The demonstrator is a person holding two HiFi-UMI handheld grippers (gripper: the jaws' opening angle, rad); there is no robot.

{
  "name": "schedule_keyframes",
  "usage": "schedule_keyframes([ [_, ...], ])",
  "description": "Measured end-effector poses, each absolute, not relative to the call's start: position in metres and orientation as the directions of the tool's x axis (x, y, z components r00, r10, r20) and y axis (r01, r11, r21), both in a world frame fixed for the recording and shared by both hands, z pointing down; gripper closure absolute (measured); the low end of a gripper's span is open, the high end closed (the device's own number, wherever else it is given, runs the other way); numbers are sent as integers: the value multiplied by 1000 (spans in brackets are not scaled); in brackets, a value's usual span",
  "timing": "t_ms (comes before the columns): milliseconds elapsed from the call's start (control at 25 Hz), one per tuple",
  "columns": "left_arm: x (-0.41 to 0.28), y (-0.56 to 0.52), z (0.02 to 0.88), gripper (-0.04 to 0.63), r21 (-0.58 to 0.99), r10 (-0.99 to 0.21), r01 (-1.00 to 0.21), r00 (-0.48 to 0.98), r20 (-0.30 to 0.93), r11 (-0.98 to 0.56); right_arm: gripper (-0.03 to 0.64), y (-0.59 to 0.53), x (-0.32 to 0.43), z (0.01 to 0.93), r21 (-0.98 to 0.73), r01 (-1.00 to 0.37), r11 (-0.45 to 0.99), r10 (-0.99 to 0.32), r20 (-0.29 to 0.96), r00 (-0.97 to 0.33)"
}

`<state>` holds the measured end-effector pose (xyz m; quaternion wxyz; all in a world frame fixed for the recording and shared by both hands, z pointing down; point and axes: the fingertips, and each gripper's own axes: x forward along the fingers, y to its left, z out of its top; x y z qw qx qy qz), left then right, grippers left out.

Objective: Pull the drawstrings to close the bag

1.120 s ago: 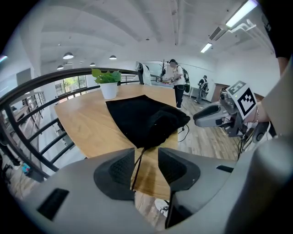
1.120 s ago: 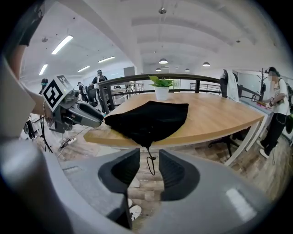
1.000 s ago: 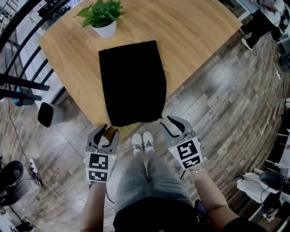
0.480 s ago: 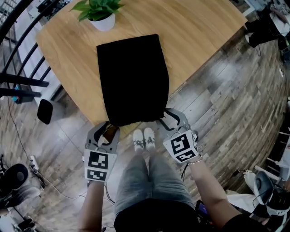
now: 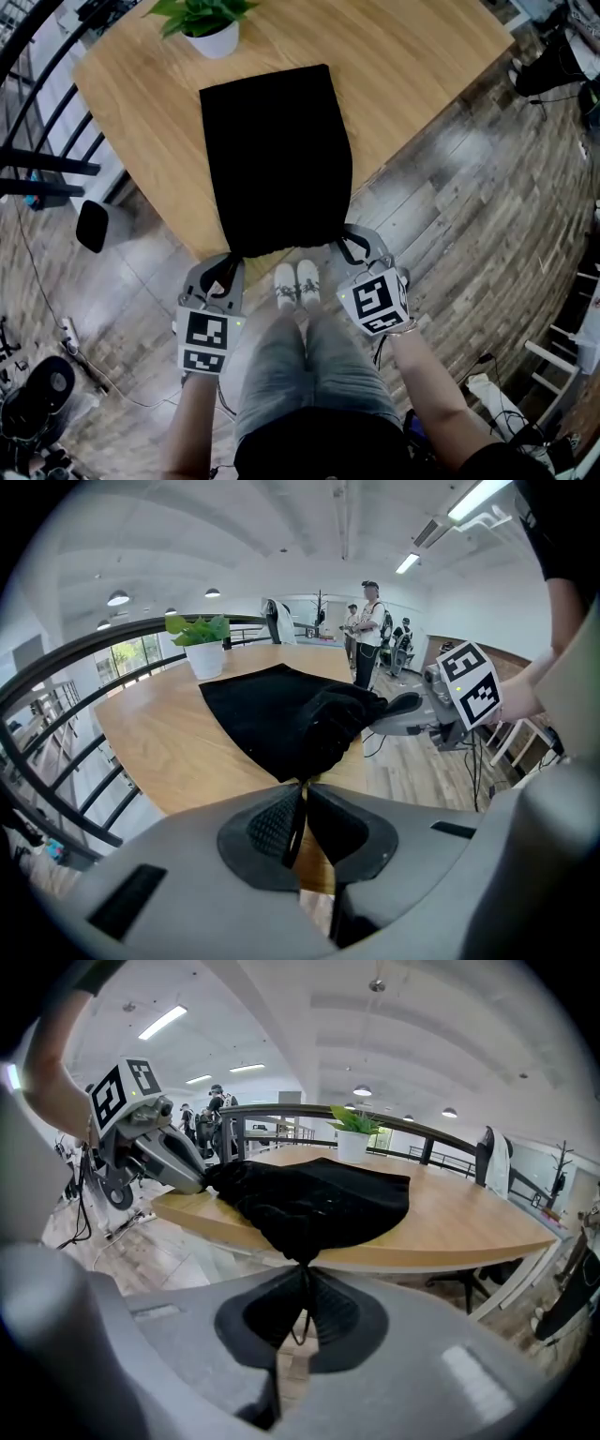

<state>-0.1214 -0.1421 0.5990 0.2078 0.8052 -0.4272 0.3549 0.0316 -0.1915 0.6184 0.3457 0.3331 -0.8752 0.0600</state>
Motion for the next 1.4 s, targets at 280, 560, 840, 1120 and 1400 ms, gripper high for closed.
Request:
schedule_keyframes([
  [280,-121,-139,591,568,14,-556,-838,375,742,-546,615,-183,44,601,118,-645,755,-560,629,-540],
  [560,-121,-137,580,568,9,-571,-845,368,734,-534,615,-174,46,582,68,-651,756,-545,615,-569],
  [840,-124,-136,564,566,-8,-585,-845,363,725,-535,615,-172,55,561,48,-665,746,-543,623,-563],
  [1120,-126,-137,548,566,-19,-588,-836,369,720,-549,617,-177,61,540,29,-680,732,-549,616,-565],
  [1400,-129,-140,531,567,-37,-603,-826,378,703,-562,618,-183,66,522,-13,-715,699,-567,599,-565],
])
